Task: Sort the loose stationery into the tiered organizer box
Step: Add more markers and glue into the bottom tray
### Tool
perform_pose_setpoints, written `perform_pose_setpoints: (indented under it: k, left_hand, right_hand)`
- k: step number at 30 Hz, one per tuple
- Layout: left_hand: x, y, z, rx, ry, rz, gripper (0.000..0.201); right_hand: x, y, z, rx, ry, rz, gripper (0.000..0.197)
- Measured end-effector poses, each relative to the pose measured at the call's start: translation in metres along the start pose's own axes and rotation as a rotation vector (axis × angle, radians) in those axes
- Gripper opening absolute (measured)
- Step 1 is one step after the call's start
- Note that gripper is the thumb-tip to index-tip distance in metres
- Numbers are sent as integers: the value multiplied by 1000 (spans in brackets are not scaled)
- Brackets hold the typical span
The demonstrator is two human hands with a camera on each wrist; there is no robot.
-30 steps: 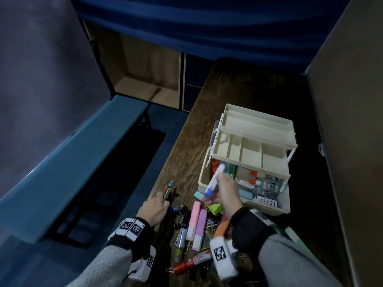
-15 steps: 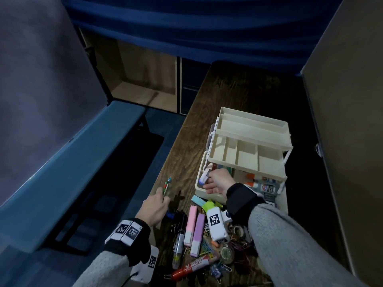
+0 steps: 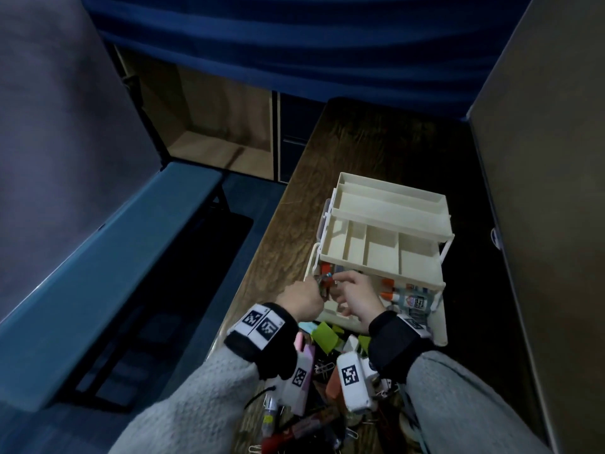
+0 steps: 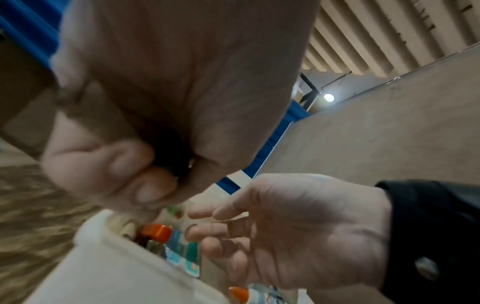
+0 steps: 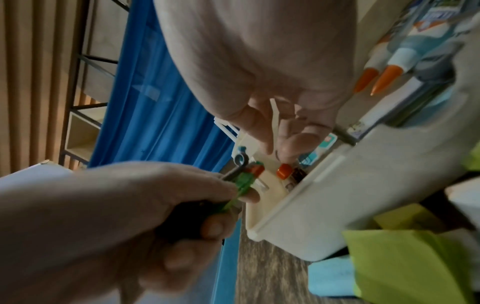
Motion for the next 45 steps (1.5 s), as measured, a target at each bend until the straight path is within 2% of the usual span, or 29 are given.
perform_pose_setpoints:
  k: [5,8,11,13,18,20,23,25,27,30,33,35,38,41,45]
  left_hand:
    - [19,25,-4,-154,-14,-69,40]
    - [24,32,-4,-167,18,-59,35]
    - [25,28,2,-224,58,-65,40]
    - [25,24,6,-267,91,-18,37]
    - [17,9,9,-336,171,99,34]
    - [13,1,7,-306,246,144,40]
    - [10,-8,5,-98,376,198,36]
    - [8,-10,10,-12,388,227,31]
    - [7,-11,15,80,390,262,34]
    - [10,-10,18,233,378,301,37]
    - [5,-7,13,365,396,325,22]
    - [-1,-5,15,392,408,322,22]
    - [-7,-11,22,333,336,236,17]
    - [-9,-14,17,234,253,204,19]
    - [-10,-1,-3,144,383,229,14]
  right_hand:
    - [1,3,-4,-122,-58,-114,25]
    - [7,1,3,-106,-92,-114,34]
    - [16,3,12,-18,-146,-60,33]
    - [19,3,16,35,-184,-23,32]
    - [22,1,24,361,-196,70,35]
    - [19,-1,29,414,-217,70,35]
    - [10,-3,32,307,-274,62,37]
    - [6,-4,31,192,-296,44,39]
    - [1,-6,27,101,-304,6,40]
    - [-9,-9,11,1,-283,-73,39]
    - [-23,-5,-15,-25,-232,-117,36]
    - [-33,3,-38,-22,-156,-171,35]
    - [-48,19,-66,10,-47,-249,31]
    - [-59,34,-81,59,-23,-266,32]
    - [-66,45,-87,57,-46,-251,31]
Point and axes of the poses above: each hand's wrist, its own x-axis towards the middle knuckle, its own z-axis out of the palm, y = z × x, the point moved 2 cm from there along x, towards the middle knuckle, and after that the axes turned 8 degrees about x, right-handed, at the moved point
